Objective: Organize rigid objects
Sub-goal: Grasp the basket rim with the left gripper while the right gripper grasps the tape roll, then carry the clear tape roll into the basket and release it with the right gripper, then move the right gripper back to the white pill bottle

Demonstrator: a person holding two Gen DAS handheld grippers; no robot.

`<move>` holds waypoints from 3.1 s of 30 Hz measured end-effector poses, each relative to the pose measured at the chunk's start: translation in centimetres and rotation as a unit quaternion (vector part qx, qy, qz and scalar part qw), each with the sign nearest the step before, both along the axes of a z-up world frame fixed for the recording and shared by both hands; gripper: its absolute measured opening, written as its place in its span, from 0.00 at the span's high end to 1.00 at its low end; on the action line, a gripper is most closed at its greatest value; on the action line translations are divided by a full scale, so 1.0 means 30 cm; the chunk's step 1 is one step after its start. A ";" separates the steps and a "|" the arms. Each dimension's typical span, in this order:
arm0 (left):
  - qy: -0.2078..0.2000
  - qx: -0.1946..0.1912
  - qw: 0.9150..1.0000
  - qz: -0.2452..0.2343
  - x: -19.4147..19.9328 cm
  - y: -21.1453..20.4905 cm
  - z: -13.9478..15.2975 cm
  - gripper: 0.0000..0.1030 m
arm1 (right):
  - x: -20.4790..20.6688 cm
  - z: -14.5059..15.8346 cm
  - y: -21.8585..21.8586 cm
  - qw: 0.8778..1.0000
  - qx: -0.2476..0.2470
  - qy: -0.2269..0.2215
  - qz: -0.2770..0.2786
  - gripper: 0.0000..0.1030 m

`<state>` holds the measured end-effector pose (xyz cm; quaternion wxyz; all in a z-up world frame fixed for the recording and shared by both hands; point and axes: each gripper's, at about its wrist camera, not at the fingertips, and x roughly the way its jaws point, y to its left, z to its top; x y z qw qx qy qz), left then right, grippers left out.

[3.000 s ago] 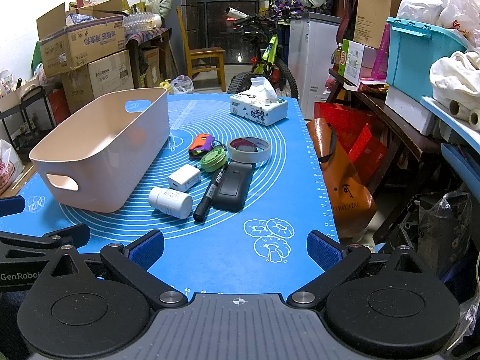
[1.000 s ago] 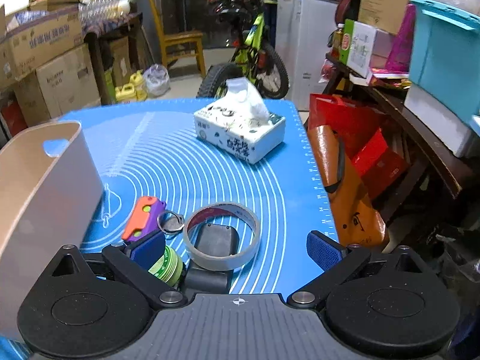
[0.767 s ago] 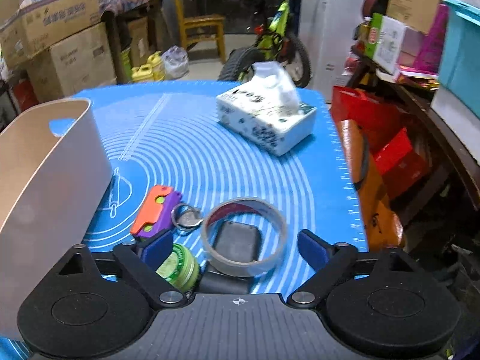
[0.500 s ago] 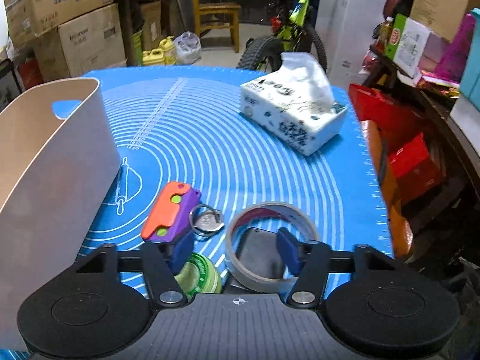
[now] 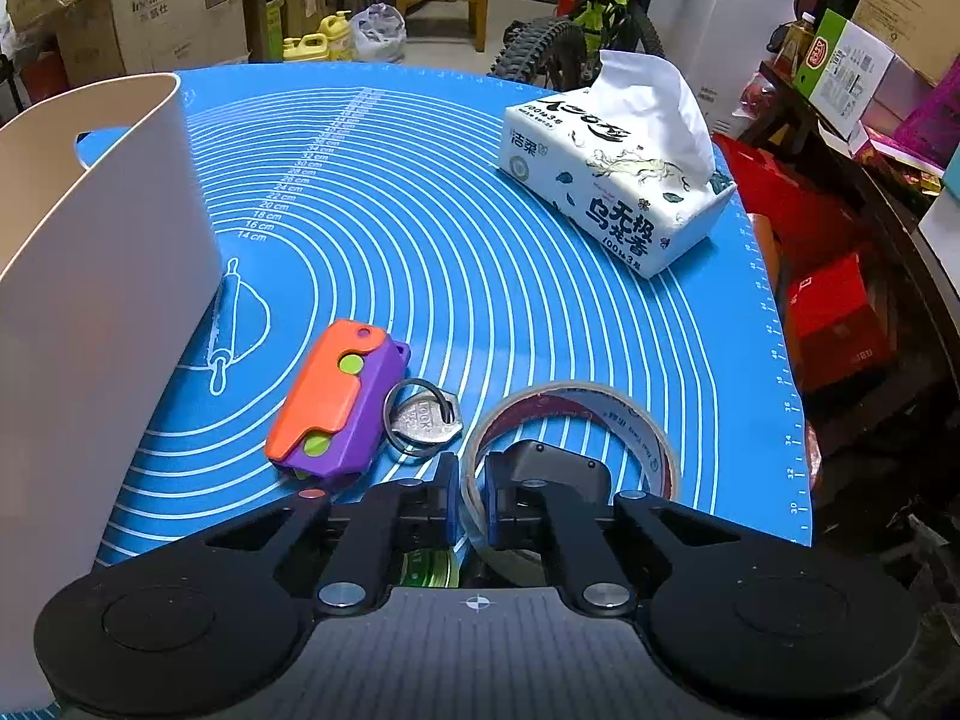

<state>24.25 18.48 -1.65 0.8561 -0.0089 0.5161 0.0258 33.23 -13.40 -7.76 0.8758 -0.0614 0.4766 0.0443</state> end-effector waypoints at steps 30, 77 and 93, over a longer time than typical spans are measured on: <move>-0.001 -0.005 1.000 0.003 -0.003 0.003 -0.004 0.93 | -0.271 0.354 0.141 0.978 0.060 -0.198 0.001 0.82; -0.003 0.004 1.000 0.000 -0.008 -0.009 -0.004 0.93 | -0.333 0.328 0.459 0.979 0.118 -0.121 0.112 0.40; -0.002 0.006 1.000 0.000 -0.014 -0.018 -0.004 0.92 | -0.516 0.227 0.134 0.995 0.053 -0.088 -0.002 0.31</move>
